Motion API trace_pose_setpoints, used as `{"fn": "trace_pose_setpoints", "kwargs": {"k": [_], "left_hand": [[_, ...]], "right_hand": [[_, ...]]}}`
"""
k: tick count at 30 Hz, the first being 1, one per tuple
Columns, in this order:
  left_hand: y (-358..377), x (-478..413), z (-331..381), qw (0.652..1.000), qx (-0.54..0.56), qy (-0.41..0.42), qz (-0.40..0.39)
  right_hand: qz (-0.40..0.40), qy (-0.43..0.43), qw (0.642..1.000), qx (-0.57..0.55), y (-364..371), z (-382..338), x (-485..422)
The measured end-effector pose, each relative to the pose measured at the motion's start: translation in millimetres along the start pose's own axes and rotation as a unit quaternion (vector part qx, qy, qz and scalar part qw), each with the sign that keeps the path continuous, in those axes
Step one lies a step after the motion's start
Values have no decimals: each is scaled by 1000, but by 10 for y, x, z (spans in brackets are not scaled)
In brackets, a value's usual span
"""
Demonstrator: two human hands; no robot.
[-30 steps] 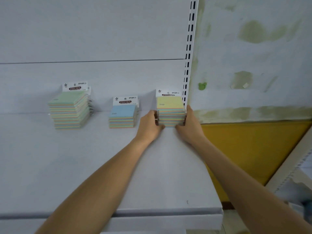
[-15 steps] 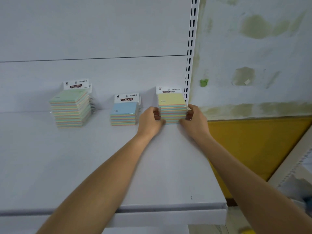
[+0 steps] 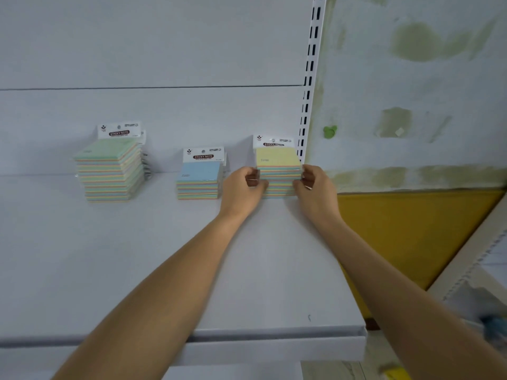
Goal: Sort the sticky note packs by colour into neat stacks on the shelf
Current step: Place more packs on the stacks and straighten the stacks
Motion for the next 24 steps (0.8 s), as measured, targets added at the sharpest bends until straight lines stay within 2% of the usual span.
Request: {"fn": "trace_pose_setpoints", "kwargs": {"k": [6,11,17,24], "left_hand": [[-8,-2,33,998,45,0,45],[-13,-30,62,997,60,2,39],[-24,-46,63,995,57,30,71],[-16,-73,65,996,56,41,48]], "right_hand": [[26,-5,999,-31,25,-13,-10],[25,14,999,-41,30,-9,-65],[42,-29,998,-34,82,-49,-63],[41,-42,998,-16,81,-35,-46]]}}
Point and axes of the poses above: each hand's wrist, its own x-axis away from the middle knuckle, its own y-axis out of the palm, z = x × y, the point moved 1 cm from there along -x, towards the middle knuckle, and after that the axes turned 5 degrees about z, right-handed, at the moved point
